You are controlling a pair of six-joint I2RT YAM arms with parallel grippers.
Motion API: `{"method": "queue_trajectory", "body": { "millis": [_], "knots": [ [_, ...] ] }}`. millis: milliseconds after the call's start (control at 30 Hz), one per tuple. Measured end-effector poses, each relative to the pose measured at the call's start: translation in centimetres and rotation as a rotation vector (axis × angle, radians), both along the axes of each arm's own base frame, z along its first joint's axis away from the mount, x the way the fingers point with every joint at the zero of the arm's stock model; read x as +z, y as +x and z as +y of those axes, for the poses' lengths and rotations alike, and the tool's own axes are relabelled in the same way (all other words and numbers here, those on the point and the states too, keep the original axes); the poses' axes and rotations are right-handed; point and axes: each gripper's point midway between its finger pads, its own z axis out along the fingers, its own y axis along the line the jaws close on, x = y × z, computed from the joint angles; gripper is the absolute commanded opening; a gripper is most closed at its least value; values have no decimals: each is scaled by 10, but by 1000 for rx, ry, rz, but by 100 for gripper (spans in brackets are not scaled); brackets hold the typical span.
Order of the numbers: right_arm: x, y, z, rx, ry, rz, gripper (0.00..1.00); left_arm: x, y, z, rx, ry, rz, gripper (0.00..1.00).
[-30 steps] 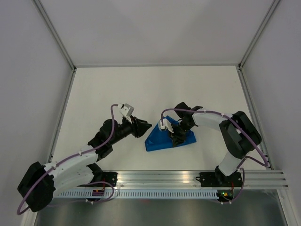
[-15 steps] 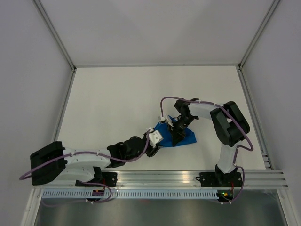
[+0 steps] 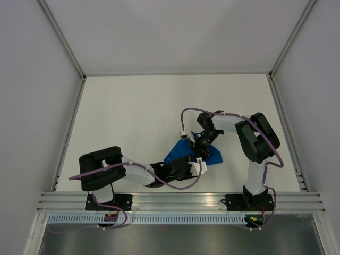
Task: Fold the napkin, place the utensils inside, and roll it up
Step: Roll the napkin with the utensil
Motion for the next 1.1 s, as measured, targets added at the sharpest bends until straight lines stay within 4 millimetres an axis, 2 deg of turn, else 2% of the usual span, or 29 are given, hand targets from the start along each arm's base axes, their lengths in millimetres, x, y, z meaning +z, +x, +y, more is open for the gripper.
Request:
{"method": "queue_trajectory", "body": {
  "millis": [33,167,267,300,400,467,500,567,600,700,867,933,1000,1100],
  "knots": [
    [0,-1,0,-1,-1,3,6,-6,1,0,-3,17,-4,59],
    [0,-3,-1,-3,-6,17,6,-5,8,-11,5,-4,-34,58],
    [0,-4,-2,-4,-11,27,7,-6,10,-15,8,-14,-40,48],
    [0,-4,-2,-5,-12,28,6,-7,10,-16,6,-13,-39,36],
    [0,-4,-3,-9,-16,33,7,-10,6,-18,-19,0,-23,14],
    [0,-4,-4,-9,-16,33,8,-12,5,-19,-28,6,-9,5],
    [0,-3,-5,-8,-17,32,13,-12,4,-19,-30,9,1,2],
    [0,-3,-7,-7,-19,30,21,-12,4,-21,-37,19,23,2],
    [0,-2,-8,-8,-21,30,31,-12,4,-22,-40,23,34,2],
    [2,-2,-10,-14,-33,24,46,-12,3,-24,-55,29,68,2],
    [9,3,-16,-43,-52,-34,60,-12,6,-25,-74,-17,171,2],
    [12,13,-19,-60,-55,-86,68,-12,5,-26,-88,-41,224,2],
    [19,31,-22,-111,-39,-146,68,-11,9,-25,-91,-63,279,2],
    [40,59,-33,-217,-6,-239,69,-11,12,-23,-103,-89,382,2]
  ]
}}
